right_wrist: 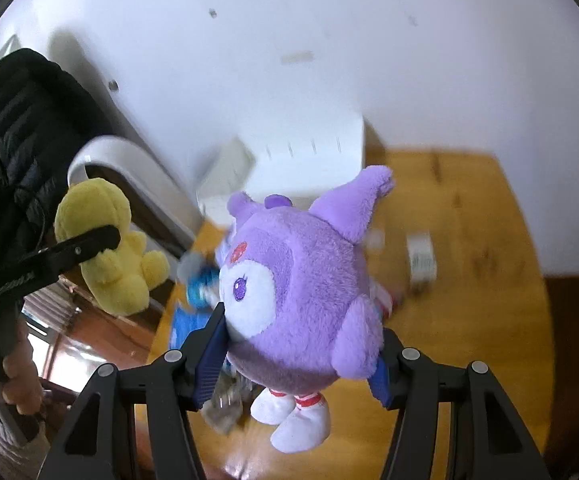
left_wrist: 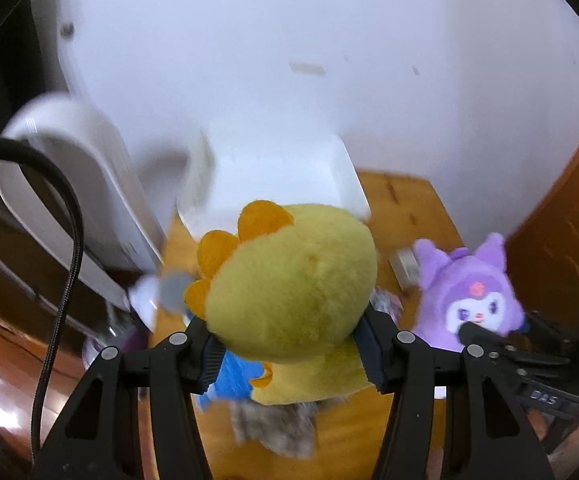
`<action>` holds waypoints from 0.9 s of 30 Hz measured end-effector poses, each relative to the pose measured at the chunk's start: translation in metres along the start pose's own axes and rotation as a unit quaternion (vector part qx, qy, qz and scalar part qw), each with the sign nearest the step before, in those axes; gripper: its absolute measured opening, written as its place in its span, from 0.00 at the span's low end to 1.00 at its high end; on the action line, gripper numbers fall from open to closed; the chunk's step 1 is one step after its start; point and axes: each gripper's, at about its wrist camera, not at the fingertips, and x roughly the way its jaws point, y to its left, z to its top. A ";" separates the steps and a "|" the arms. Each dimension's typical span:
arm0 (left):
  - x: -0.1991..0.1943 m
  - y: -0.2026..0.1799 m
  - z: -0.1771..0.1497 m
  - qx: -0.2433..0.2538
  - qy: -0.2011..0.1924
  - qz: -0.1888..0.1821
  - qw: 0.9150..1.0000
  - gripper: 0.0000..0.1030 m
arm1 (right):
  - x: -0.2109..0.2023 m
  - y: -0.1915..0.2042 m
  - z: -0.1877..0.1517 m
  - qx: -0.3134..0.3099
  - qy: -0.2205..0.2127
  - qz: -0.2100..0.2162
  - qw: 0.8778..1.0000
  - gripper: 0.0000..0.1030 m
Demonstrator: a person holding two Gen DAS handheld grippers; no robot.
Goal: Organize objects
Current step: 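Carry the duck and doll up into the white tray with both grippers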
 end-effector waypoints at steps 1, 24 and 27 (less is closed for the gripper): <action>-0.003 0.002 0.013 0.003 -0.012 0.012 1.000 0.58 | -0.001 0.003 0.013 -0.006 -0.007 -0.002 1.000 0.59; 0.212 0.073 0.201 -0.031 0.005 0.150 0.988 0.58 | 0.214 -0.002 0.253 -0.017 0.011 -0.132 0.991 0.59; 0.262 0.077 0.197 -0.036 0.041 0.144 0.988 0.58 | 0.255 -0.018 0.251 -0.016 0.042 -0.144 0.988 0.59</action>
